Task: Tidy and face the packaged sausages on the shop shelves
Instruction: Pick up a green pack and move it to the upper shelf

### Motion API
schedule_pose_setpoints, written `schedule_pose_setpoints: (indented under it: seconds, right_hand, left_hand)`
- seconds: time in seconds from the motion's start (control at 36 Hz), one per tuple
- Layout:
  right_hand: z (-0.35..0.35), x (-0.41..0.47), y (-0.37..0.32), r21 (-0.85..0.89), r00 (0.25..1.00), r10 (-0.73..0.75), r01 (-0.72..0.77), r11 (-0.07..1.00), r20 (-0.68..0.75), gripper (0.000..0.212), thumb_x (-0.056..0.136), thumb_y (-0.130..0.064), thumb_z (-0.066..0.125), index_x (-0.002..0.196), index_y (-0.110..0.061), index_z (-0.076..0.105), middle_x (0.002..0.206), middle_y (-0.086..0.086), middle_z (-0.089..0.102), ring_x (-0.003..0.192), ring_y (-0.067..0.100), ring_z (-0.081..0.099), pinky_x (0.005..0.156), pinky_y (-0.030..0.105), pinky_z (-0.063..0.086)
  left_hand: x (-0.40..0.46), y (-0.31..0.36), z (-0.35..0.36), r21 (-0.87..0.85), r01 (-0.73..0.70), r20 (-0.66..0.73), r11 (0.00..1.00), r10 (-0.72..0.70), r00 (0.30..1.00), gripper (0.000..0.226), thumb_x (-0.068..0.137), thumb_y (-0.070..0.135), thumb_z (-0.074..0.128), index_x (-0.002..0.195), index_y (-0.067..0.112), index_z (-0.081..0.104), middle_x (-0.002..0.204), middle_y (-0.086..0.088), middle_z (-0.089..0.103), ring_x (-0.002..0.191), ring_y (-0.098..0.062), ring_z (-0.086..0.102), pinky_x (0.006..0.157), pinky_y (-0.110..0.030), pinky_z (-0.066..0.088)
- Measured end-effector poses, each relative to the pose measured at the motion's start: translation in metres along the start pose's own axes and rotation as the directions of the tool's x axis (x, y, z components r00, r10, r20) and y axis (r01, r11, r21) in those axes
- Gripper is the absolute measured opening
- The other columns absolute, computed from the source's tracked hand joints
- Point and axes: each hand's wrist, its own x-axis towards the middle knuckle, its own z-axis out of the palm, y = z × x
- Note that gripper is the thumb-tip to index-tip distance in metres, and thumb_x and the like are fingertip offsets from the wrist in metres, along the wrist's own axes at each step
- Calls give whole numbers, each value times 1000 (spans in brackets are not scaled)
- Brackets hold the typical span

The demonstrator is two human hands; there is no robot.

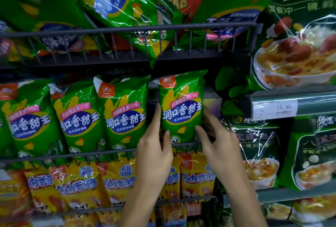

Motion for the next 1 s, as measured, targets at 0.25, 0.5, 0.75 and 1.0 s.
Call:
schedule_pose_setpoints:
  seconds: [0.25,0.5,0.75,1.0]
  right_hand:
    - [-1,-9,-2,48,999,48,-47,998,-20,57,99,-37,58,154,-34,42,107,-18,71,88,15,72,83,34,62]
    - [0,-8,-3,35,992,98,-95,995,-80,59,95,-43,61,152,-38,44,131,-12,66,106,1,65,97,38,58]
    - [34,-46,-55,219,961,-149,201,955,-232,42,93,-11,73,133,-21,64,117,-13,72,107,3,70,91,23,57]
    - [75,-20,-79,-99,989,-65,78,992,130,57,97,-55,59,145,-26,54,127,-9,71,108,14,69,86,34,57]
  left_hand:
    - [-24,-15,-26,111,-330,-405,938,345,847,29,97,-4,58,125,-3,67,133,-6,66,132,-22,59,110,-38,48]
    - [-18,-35,-43,358,-120,-233,926,213,949,73,91,19,73,157,22,40,171,2,16,159,-22,11,128,-28,10]
    - [-29,-42,-75,160,36,-315,987,17,949,65,96,32,63,155,43,37,156,29,35,138,-13,49,108,-36,47]
    - [-25,-42,-111,219,136,-118,966,-112,987,52,96,46,59,147,49,48,145,28,51,132,6,45,111,-23,40]
